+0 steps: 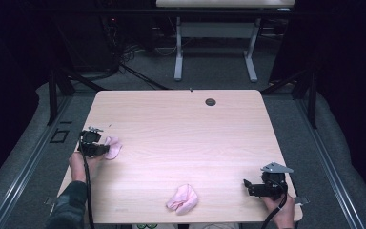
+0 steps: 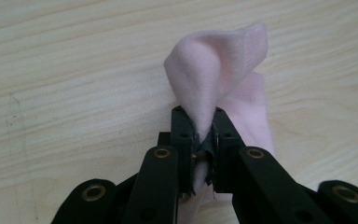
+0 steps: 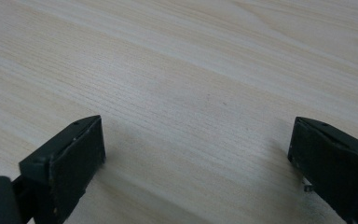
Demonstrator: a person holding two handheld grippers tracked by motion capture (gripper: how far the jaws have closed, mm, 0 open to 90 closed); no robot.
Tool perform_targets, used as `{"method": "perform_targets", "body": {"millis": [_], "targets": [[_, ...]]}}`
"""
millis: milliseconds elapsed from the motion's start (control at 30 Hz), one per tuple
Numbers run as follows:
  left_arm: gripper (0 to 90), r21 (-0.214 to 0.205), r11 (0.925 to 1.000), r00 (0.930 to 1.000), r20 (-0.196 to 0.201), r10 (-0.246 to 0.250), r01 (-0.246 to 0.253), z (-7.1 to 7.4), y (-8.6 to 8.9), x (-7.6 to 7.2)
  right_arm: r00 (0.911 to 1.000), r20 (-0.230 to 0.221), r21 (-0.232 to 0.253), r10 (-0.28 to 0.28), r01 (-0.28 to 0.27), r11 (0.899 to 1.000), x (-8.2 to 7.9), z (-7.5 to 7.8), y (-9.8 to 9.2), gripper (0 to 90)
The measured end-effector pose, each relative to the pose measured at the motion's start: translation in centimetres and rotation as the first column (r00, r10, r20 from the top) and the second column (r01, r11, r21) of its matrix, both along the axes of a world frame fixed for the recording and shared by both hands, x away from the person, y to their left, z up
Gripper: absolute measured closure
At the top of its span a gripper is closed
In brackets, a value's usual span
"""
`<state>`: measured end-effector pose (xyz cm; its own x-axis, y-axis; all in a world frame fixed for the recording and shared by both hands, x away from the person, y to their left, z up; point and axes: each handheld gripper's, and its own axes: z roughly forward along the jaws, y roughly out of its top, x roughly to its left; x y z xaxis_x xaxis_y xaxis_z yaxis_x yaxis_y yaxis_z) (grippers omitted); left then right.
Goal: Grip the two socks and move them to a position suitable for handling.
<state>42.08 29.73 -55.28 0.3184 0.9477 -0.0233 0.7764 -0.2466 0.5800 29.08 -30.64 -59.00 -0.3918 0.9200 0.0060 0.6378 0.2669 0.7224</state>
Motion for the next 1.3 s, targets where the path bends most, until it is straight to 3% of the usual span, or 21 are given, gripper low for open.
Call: {"method": "perform_targets", "body": {"millis": [100, 167, 333, 433, 533, 700, 833, 867, 1033, 1200, 1300], "targets": [[83.1, -0.010, 0.9995, 0.9985, 0.047, -0.029, 0.029, 1.2, -0.3, -0.7, 1.0000, 0.001, -0.001, -0.003, 0.003, 1.000, 0.0, 0.0, 0.0, 2.9], [83.0, -0.028, 0.9981, 0.9969, 0.058, -0.053, 0.055, 2.2, -0.9, -1.1, 1.0000, 0.001, 0.000, -0.003, 0.003, 1.000, 0.0, 0.0, 0.0, 3.0], [82.7, -0.079, 0.9885, 0.9859, 0.117, -0.120, 0.129, 5.0, -3.4, -2.1, 1.0000, -0.002, -0.004, -0.002, 0.002, 1.000, 0.0, 0.0, 0.0, 3.1], [82.5, -0.137, 0.9729, 0.9752, 0.146, -0.167, 0.187, 6.3, -5.3, -2.4, 1.0000, -0.001, -0.004, -0.002, 0.002, 1.000, 0.0, 0.0, 0.0, 3.1], [82.5, -0.154, 0.9581, 0.9638, 0.152, -0.219, 0.242, 7.2, -7.5, -2.6, 1.0000, -0.001, -0.004, -0.002, 0.002, 1.000, 0.0, 0.0, 0.0, 3.1], [82.3, -0.138, 0.9321, 0.9367, 0.155, -0.314, 0.335, 7.9, -11.8, -2.9, 1.0000, -0.001, -0.002, -0.001, 0.001, 1.000, 0.0, 0.0, 0.0, 3.1], [82.3, -0.121, 0.9121, 0.9174, 0.126, -0.377, 0.392, 7.6, -14.9, -2.8, 1.0000, -0.002, -0.001, 0.000, 0.000, 1.000, 0.0, 0.0, 0.0, 3.2], [82.3, -0.115, 0.9101, 0.9151, 0.119, -0.385, 0.398, 7.4, -15.4, -2.8, 1.0000, -0.001, -0.001, 0.000, 0.000, 1.000, 0.0, 0.0, 0.0, 3.2], [82.3, -0.080, 0.8875, 0.8910, 0.050, -0.451, 0.454, 5.9, -18.7, -2.6, 1.0000, -0.001, -0.002, -0.001, 0.001, 1.000, 0.0, 0.0, 0.0, 3.4], [82.3, -0.066, 0.8607, 0.8617, -0.021, -0.507, 0.505, 4.2, -21.5, -2.1, 1.0000, -0.001, -0.001, -0.001, 0.001, 1.000, 0.0, 0.0, 0.0, 3.4], [82.3, -0.055, 0.8523, 0.8505, -0.057, -0.523, 0.520, 3.1, -22.9, -1.9, 1.0000, 0.000, -0.001, 0.000, 0.000, 1.000, 0.0, 0.0, 0.0, 3.4]]}}
